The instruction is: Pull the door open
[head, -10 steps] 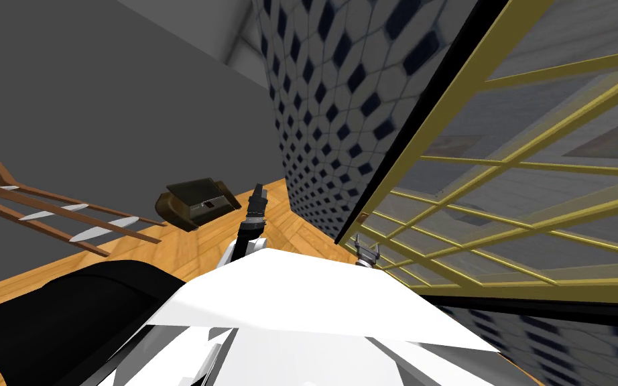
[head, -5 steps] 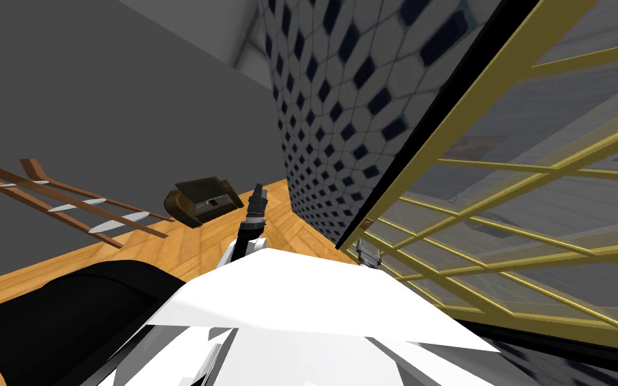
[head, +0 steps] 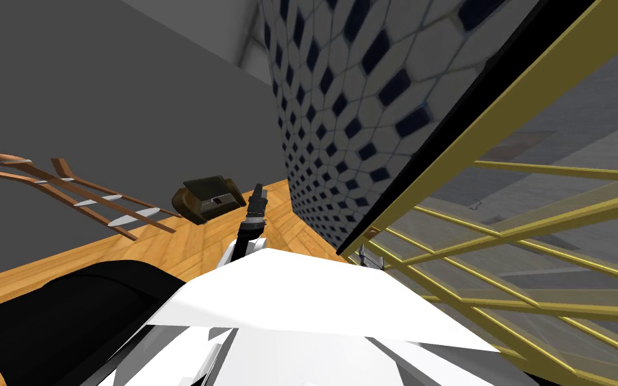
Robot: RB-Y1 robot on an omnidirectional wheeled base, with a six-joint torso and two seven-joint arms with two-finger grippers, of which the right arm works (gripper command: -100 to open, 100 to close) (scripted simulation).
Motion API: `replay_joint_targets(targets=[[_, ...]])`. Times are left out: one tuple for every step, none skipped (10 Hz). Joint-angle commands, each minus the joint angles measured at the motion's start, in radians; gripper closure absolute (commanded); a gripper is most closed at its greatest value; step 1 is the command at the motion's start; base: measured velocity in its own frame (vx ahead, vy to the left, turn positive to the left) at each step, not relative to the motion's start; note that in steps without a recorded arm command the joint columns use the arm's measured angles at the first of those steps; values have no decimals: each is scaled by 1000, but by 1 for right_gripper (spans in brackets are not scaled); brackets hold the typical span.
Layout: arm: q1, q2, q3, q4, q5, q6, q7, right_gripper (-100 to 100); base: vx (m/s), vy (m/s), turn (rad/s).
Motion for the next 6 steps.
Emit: replay_joint_targets(targets=[[-8,-5,6,28,-17,-9,-21,-100,77,-49,67],[-5,-2,4,16,-11,-5,-10,-100,32,-22,12],[-8,-22,2,43,-9,-6,-50,-100,109,11,-10],[-9,-30,1,52,-8,-6,-64,-100,161,5,-11],[-10,-39,1,63,-7,-6,-80,-100,139,1,-3],[-11,-49,0,75,-6,-6,-98,-100,122,13,-5]])
